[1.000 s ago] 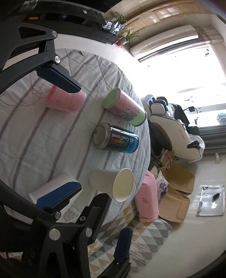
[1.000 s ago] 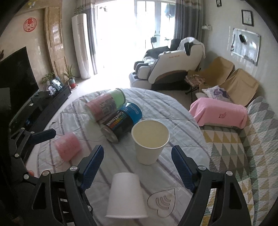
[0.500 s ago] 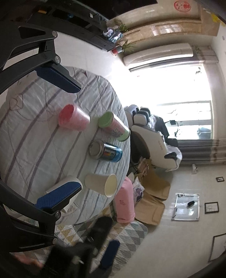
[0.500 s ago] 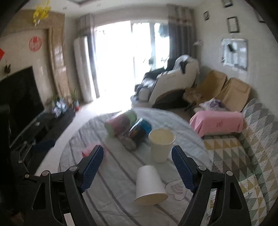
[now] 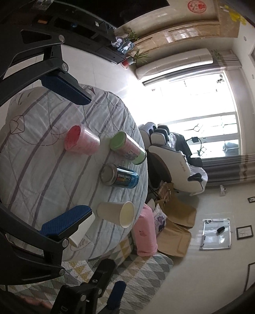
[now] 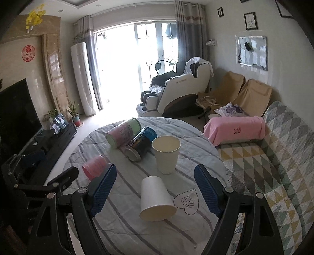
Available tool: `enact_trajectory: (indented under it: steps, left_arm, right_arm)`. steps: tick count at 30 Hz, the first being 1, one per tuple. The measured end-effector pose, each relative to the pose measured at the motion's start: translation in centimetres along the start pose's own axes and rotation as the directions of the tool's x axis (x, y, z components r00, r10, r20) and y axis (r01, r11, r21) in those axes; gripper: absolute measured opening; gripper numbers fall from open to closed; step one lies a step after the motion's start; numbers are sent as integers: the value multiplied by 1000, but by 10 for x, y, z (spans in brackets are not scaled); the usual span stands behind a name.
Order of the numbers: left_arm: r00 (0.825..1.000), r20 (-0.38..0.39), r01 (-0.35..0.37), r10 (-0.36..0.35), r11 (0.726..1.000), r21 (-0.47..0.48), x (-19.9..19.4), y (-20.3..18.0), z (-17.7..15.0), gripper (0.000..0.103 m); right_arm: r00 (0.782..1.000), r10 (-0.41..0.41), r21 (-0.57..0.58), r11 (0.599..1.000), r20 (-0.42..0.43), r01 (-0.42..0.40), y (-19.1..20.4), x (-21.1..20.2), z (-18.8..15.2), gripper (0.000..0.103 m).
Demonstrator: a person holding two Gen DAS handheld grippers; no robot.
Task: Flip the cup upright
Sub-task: 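Move the left gripper toward the blue CoolTowel can lying on its side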
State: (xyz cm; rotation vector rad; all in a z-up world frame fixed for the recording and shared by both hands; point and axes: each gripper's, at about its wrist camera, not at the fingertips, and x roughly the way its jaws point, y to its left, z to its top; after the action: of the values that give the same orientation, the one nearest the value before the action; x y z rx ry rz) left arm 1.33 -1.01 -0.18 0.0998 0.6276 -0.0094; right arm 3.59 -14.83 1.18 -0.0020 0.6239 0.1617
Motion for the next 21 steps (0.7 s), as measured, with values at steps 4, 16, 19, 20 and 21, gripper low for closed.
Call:
enact_trajectory:
  steps: [4, 16, 19, 20, 21]
  left_arm:
    - [1000, 5, -2, 2, 1000, 8, 5, -6, 8, 103]
    - [999, -20, 30, -29, 998, 63, 35, -25, 32, 103]
    - [985, -131, 128, -114, 986, 110, 60, -31, 49, 103]
    - [979, -171, 135, -112, 982, 130, 70, -33, 56, 103]
    - [977, -190, 129, -100, 980, 150, 79, -37, 61, 103]
  right_arm:
    - [1000, 10, 12, 1000, -8, -10, -9, 7, -1, 83]
    - [997, 53, -35, 998, 48, -51, -22, 23, 5, 83]
    - [997, 63, -14, 998, 32, -63, -34, 31, 4, 83]
    - [998, 64, -9, 998, 23, -63, -37, 35, 4, 83]
    - [998, 67, 0, 998, 15, -67, -41, 40, 3, 83]
